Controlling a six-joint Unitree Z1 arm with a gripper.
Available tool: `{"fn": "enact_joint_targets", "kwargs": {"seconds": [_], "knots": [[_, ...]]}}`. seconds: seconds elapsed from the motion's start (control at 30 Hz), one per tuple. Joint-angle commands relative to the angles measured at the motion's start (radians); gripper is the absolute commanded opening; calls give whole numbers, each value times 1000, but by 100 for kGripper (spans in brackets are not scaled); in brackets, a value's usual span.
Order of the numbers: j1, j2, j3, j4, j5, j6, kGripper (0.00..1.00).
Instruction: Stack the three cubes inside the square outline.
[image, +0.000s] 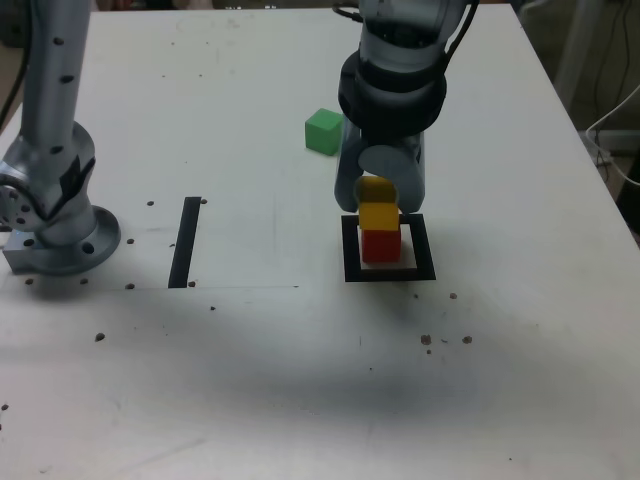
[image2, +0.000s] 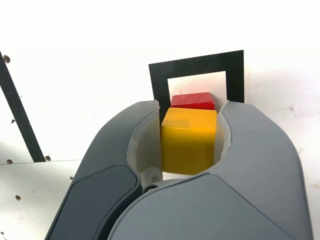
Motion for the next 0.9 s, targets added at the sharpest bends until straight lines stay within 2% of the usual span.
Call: {"fn": "enact_joint_targets", "kwargs": {"seconds": [0.0, 0.33, 0.7, 0.8, 0.87], "knots": [[-2, 0, 3, -2, 4, -1, 20], [-2, 1, 12, -14, 15, 10, 26], [-2, 0, 38, -46, 9, 10, 27], [-2, -3, 40, -42, 10, 10, 32], [-2, -4, 42, -39, 12, 10, 39]]}}
